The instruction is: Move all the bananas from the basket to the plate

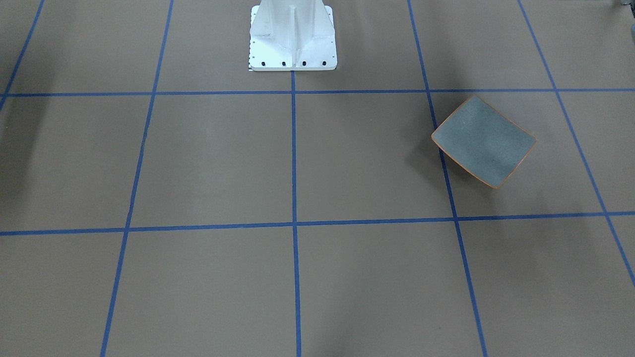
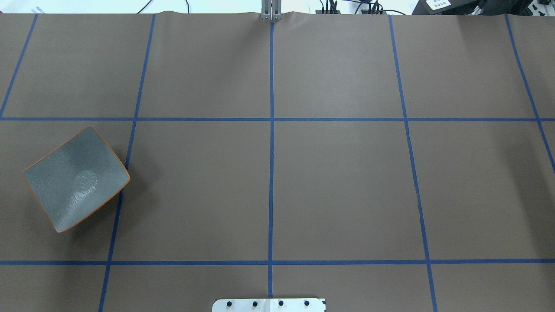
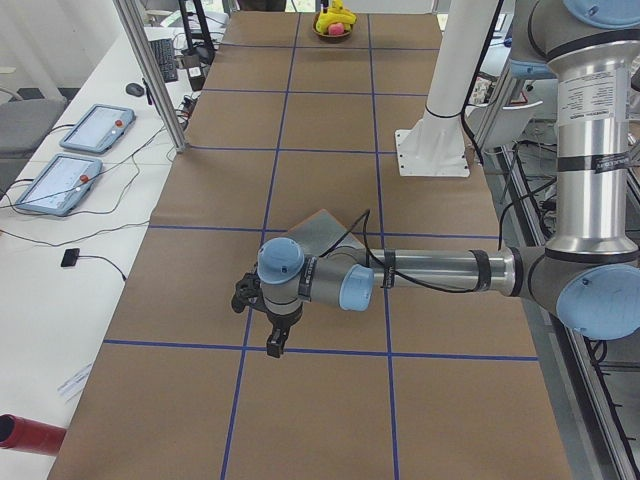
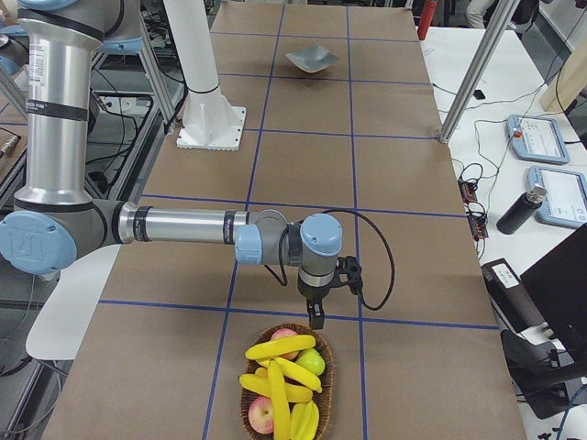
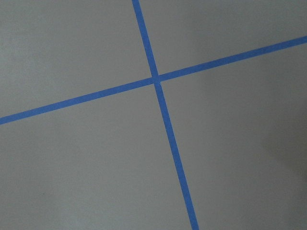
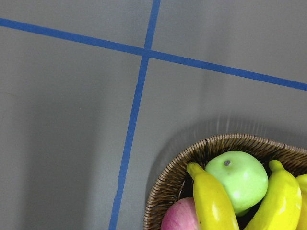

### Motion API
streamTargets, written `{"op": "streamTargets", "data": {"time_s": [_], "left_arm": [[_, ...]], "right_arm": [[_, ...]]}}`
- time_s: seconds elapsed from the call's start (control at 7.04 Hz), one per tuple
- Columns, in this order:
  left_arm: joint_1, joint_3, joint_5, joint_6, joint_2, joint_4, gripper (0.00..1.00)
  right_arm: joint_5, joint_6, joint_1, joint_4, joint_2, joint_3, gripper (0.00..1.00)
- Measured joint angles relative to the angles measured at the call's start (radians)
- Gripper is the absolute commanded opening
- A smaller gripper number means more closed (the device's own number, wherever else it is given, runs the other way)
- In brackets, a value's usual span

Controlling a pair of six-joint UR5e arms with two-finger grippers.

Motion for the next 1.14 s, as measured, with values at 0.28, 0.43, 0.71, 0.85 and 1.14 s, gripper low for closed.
{"op": "streamTargets", "data": {"time_s": [0.28,0.43,0.71,0.85,1.14], "left_arm": [[0.0,-0.003,-0.001,0.0,-0.004,-0.006,1.0],[0.0,-0.007,-0.004,0.0,-0.004,-0.013,1.0],[0.0,-0.013,-0.006,0.002,-0.005,-0.026,1.0],[0.0,-0.014,-0.009,0.003,-0.004,-0.028,1.0],[0.0,-0.015,-0.011,0.003,-0.004,-0.031,1.0]], "right_arm": [[-0.001,0.004,0.004,0.001,-0.001,0.004,1.0],[-0.002,0.005,0.008,0.001,0.0,0.014,1.0],[-0.012,0.006,0.01,0.003,0.002,0.027,1.0],[-0.016,0.009,0.013,0.005,0.006,0.024,1.0],[-0.007,0.016,0.086,0.007,0.009,0.013,1.0]]}}
